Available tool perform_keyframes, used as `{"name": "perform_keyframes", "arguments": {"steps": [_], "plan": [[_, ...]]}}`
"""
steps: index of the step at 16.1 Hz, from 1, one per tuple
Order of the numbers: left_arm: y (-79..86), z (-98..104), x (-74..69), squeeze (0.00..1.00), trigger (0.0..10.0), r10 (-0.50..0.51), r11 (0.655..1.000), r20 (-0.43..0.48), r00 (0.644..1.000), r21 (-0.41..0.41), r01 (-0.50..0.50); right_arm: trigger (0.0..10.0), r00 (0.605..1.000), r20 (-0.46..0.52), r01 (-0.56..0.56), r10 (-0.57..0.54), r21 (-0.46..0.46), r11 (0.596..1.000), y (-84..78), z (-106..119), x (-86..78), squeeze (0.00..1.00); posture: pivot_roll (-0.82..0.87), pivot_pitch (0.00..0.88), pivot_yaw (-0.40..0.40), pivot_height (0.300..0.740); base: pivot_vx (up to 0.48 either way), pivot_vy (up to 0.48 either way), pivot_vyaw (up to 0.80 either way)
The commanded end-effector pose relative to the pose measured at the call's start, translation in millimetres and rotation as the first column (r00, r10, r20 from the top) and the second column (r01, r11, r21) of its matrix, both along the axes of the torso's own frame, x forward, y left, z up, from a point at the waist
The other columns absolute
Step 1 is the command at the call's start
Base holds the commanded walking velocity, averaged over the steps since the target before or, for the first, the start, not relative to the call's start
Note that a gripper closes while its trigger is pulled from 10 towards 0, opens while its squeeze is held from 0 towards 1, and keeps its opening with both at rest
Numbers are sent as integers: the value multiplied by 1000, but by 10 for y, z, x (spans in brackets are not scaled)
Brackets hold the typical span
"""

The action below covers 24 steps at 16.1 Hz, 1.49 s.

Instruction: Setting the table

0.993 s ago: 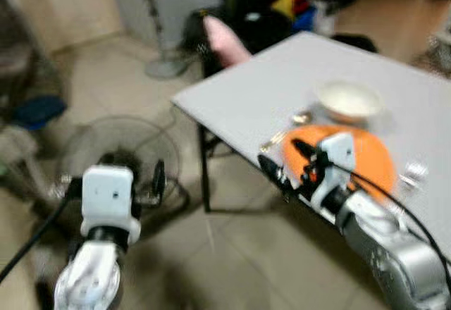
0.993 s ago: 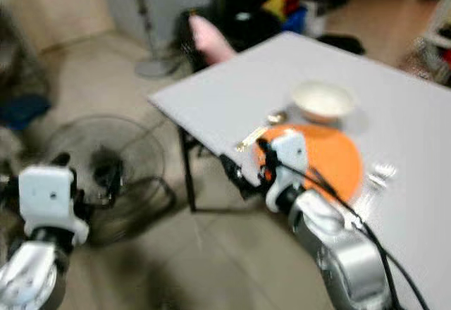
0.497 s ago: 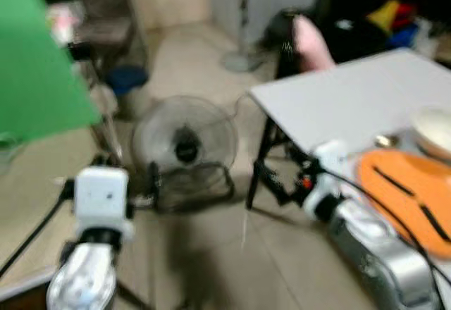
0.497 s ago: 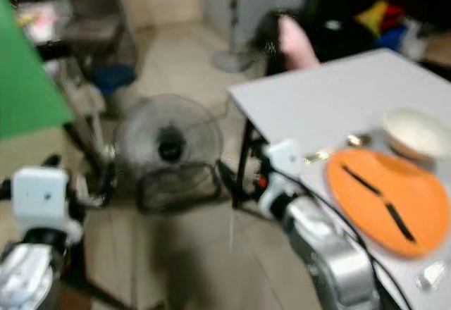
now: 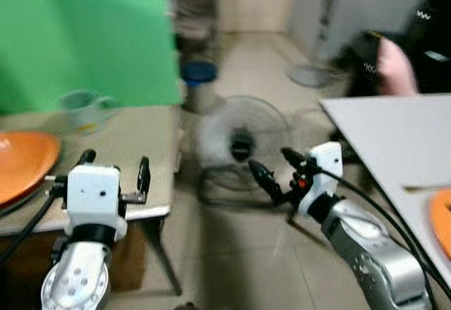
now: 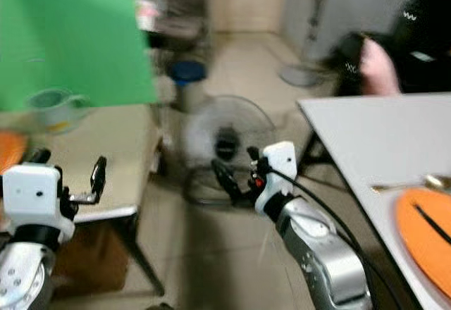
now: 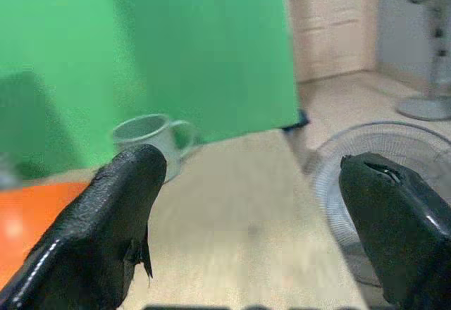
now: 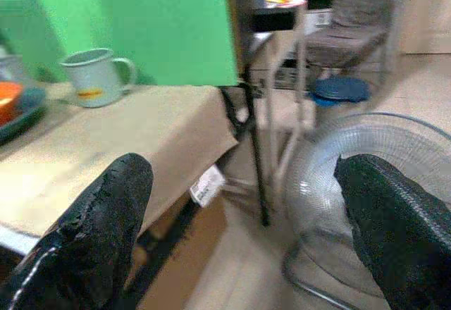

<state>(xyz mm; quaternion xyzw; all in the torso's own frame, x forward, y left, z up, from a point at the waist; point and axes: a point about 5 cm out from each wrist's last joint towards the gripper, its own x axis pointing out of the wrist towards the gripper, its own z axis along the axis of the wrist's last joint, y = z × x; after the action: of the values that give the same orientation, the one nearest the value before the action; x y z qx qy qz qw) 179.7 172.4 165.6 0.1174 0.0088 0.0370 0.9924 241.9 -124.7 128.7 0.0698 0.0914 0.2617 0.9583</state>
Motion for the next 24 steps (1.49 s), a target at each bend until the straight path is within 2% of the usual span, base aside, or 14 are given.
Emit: {"name": "perform_keyframes", "arguments": {"steps": [1,5,6,7,8,11,15,19,21,22,24], "plan": [[-12,0,13,0,10000,-20,1000,-6,1000,8,20,10000,999,-16,29,-29,6,1000,-31,-8,31,0,12,0,9,740,0,401,800],[68,17,33,0,10000,-16,999,-6,1000,31,16,10000,993,-55,107,-105,32,994,-54,-64,23,0,10,0,11,740,0,409,792],[94,20,35,0,10000,-10,999,-7,1000,34,10,10000,988,-72,144,-139,59,988,-62,-83,14,0,10,0,11,740,0,262,0],[113,24,42,0,10000,1,1000,-6,1000,25,-1,10000,987,-69,149,-146,46,988,-66,-84,26,0,8,0,16,740,0,0,0],[122,22,40,0,10000,15,1000,-6,1000,3,-15,10000,993,-38,109,-108,11,994,-30,-63,34,0,7,0,16,740,0,0,0],[133,3,44,0,10000,25,1000,-26,999,15,-25,10000,997,-29,71,-70,37,997,40,-7,96,0,10,0,12,740,0,0,0],[135,72,48,0,10000,-4,1000,2,1000,-15,4,10000,997,-15,77,-77,60,995,75,63,207,0,19,0,-4,740,130,0,0],[110,115,66,0,10000,-60,998,8,998,14,59,10000,997,-4,76,-76,62,995,103,85,251,0,20,0,-9,740,275,0,0],[105,140,92,0,10000,-88,996,19,996,29,87,10000,991,31,125,-127,51,991,71,109,280,0,17,0,-9,740,276,0,0],[106,145,98,0,10000,-91,995,22,996,30,90,10000,983,62,173,-173,8,985,25,97,297,0,15,0,-7,740,274,0,0],[90,142,103,0,10000,-109,994,19,994,22,108,10000,973,61,225,-225,-3,974,-14,51,326,0,10,0,2,740,272,0,0]]}}
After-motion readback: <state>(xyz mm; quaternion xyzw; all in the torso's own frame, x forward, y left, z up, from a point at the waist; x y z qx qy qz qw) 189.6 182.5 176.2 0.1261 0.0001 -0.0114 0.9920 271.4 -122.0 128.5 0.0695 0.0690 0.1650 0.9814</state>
